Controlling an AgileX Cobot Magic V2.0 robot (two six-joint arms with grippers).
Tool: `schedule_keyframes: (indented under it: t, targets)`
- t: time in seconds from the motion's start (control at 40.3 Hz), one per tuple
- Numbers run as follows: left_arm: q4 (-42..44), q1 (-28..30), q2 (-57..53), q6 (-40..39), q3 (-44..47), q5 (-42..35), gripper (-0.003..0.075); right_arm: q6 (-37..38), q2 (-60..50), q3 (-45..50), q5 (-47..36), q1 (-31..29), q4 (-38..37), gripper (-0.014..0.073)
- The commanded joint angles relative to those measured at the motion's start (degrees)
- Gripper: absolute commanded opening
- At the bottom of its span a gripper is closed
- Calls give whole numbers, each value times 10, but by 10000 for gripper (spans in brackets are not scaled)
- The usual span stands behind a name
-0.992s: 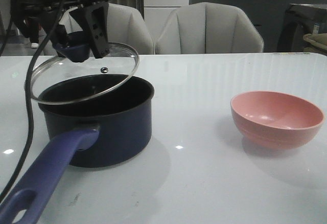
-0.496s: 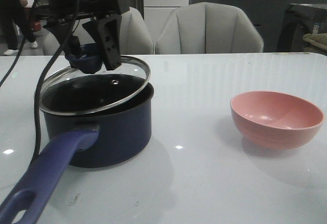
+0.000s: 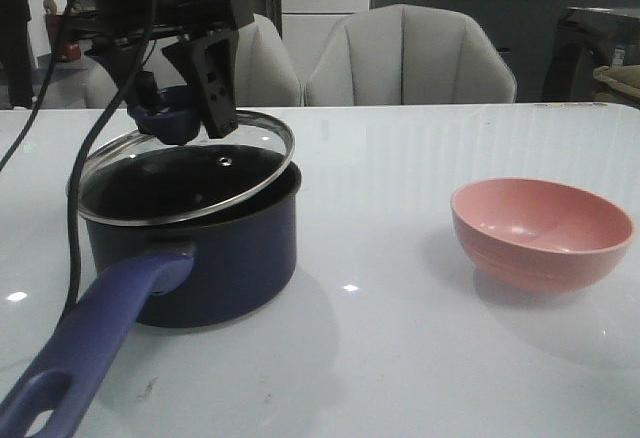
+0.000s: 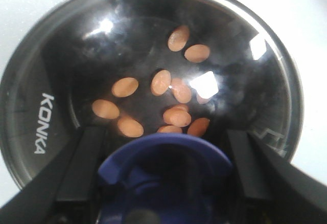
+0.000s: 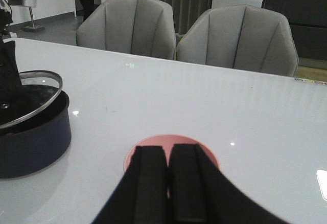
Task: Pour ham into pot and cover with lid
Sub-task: 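Lower the glass lid onto the saucepan rim with the left gripper, then open the left gripper and raise it off the lid knob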
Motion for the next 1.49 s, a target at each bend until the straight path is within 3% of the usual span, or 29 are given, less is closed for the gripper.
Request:
schedule_keyframes:
  t: [0.0, 0.174, 0.273, 0.695, 0.893, 1.092, 1.464]
  targets:
    - [-10, -5, -23, 1, -15, 27, 334, -4, 4, -16, -41, 2, 3, 151]
    - [-15, -5, -23, 1, -16, 27, 521, -4, 4, -16, -41, 2, 3, 151]
    - [-15, -5, -23, 1, -17, 27, 575, -4, 4, -16, -41, 2, 3, 151]
    - [-6, 6, -46, 1, -71, 27, 575, -4, 4, -16, -41, 2, 3, 151]
    - [-3, 45, -93, 0, -54, 27, 575, -4, 4, -16, -41, 2, 3, 151]
    - [12, 85, -164, 2, 4, 11, 575, -4, 4, -16, -41, 2, 3, 151]
    - [13, 117, -362, 15, 207, -124, 575, -4, 4, -16, -41, 2, 3, 151]
